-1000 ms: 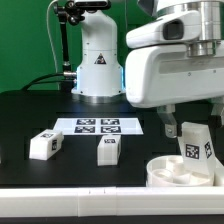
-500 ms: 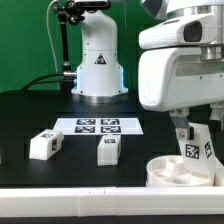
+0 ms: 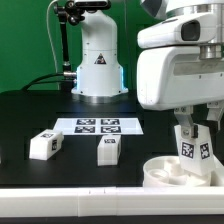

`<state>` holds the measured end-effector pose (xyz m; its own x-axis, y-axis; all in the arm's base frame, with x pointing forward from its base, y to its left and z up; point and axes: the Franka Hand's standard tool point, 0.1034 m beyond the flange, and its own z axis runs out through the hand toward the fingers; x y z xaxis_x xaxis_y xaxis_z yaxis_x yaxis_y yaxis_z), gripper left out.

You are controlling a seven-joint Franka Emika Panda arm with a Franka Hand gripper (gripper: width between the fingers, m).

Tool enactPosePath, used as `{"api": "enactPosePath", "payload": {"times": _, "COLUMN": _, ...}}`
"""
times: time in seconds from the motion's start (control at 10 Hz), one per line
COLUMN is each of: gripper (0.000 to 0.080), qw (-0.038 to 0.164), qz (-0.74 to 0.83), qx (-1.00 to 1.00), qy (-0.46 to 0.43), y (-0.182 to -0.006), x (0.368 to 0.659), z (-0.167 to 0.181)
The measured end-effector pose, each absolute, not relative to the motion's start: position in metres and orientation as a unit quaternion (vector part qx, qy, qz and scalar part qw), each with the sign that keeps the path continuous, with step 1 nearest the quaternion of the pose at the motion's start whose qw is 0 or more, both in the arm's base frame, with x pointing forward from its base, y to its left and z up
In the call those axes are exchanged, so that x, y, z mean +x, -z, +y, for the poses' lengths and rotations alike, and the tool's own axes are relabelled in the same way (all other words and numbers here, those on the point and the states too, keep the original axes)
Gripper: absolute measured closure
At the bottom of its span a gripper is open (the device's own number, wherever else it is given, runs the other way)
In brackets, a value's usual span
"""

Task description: Assemble stool

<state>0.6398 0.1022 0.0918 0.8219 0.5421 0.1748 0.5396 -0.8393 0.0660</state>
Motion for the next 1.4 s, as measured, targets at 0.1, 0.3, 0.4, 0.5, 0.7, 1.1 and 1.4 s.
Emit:
{"api": "enactPosePath", "payload": {"times": 0.1, "gripper": 0.0459, "qw": 0.004, "qz": 0.258, "qx": 0.961, "qy": -0.094, "y": -0.0918, "x": 0.6398, "z": 0.1022}}
{"api": "enactPosePath", "payload": {"times": 0.3, "gripper": 0.0459, "qw": -0.003, "qz": 0.188, "qx": 0.978, "qy": -0.094, "y": -0.0917, "x": 0.6398, "z": 0.1022}}
{"api": "enactPosePath", "payload": {"times": 0.4, "gripper": 0.0459, "qw": -0.009, "qz": 0.143, "qx": 0.985, "qy": -0.095, "y": -0.0915, "x": 0.6398, "z": 0.1018}}
{"api": "enactPosePath", "payload": {"times": 0.5, "gripper": 0.0459, "qw": -0.017, "qz": 0.089, "qx": 0.991, "qy": -0.101, "y": -0.0913, "x": 0.6406, "z": 0.1002}}
{"api": "enactPosePath", "payload": {"times": 0.7, "gripper": 0.0459, "qw": -0.034, "qz": -0.013, "qx": 0.993, "qy": -0.110, "y": -0.0909, "x": 0.6416, "z": 0.1002}}
{"api": "enactPosePath", "payload": {"times": 1.1, "gripper": 0.0459, "qw": -0.060, "qz": -0.191, "qx": 0.974, "qy": -0.108, "y": -0.0900, "x": 0.6411, "z": 0.1029}}
{"api": "enactPosePath", "payload": {"times": 1.4, "gripper": 0.0459, "qw": -0.068, "qz": -0.304, "qx": 0.945, "qy": -0.097, "y": -0.0894, "x": 0.6393, "z": 0.1037}}
